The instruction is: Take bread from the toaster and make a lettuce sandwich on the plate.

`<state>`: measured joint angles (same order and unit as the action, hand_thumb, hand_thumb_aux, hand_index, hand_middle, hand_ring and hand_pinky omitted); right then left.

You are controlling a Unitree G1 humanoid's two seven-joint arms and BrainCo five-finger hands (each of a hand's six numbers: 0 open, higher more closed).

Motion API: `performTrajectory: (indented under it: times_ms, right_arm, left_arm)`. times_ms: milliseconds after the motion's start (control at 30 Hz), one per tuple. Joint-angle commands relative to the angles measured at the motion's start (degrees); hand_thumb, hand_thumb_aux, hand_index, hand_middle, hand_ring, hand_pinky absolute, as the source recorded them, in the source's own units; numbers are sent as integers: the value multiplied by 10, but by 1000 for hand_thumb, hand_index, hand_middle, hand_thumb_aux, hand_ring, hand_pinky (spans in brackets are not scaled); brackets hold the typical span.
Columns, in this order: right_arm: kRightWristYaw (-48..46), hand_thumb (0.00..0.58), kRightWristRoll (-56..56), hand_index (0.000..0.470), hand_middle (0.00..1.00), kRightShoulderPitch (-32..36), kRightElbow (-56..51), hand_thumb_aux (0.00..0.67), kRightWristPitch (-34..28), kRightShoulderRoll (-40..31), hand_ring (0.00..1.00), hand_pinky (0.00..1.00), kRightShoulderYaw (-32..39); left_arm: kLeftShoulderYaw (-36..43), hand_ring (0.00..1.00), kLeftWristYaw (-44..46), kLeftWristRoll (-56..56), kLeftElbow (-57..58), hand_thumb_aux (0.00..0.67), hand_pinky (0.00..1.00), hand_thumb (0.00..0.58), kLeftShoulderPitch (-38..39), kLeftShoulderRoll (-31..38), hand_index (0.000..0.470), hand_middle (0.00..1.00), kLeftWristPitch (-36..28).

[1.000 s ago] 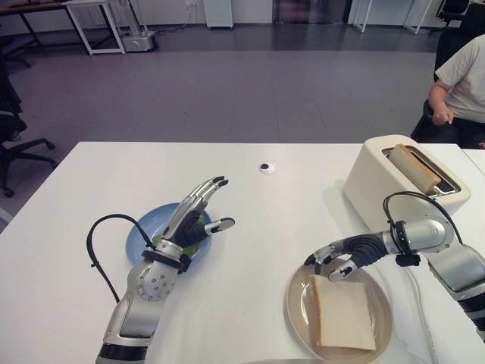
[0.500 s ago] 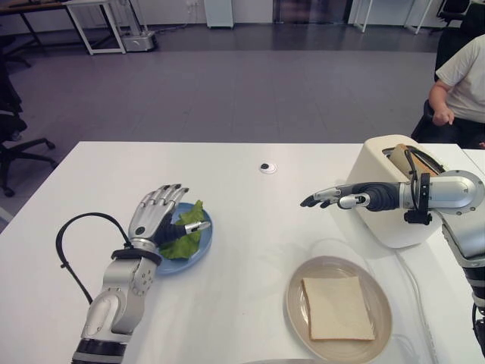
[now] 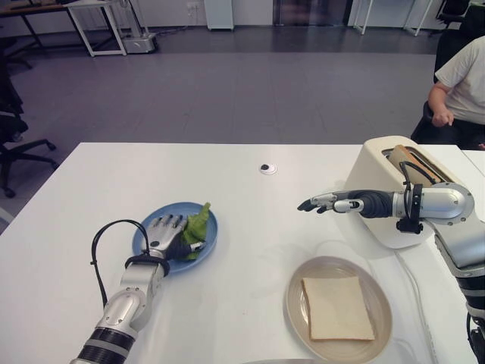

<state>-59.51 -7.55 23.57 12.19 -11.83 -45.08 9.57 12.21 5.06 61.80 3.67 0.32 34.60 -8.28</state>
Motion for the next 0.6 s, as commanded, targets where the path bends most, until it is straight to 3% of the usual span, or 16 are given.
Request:
performTrajectory:
  times_ms: [33, 200, 367, 600]
  right_arm:
    - [8, 0, 22, 0, 0, -4, -7, 0, 5, -1, 0, 0, 8]
    - [17, 0, 39, 0, 0, -14, -21, 0, 13, 1, 0, 0, 13]
    - [31, 0, 46, 0, 0, -21, -24, 0, 11, 6, 0, 0, 12]
    - [49, 0, 51, 0, 0, -6, -39, 0, 11, 18, 0, 0, 13]
  left_arm:
    - [10, 0, -16, -25, -1, 670, 0, 580, 10, 4, 470, 0, 28]
    - [-44, 0, -91, -94, -106, 670, 0, 580, 18, -25, 470, 0, 55]
    - [-74, 0, -88, -111, -249, 670, 0, 580, 6, -49, 470, 0, 51]
    - [17, 0, -17, -56, -314, 670, 0, 580, 0, -109, 470, 0, 44]
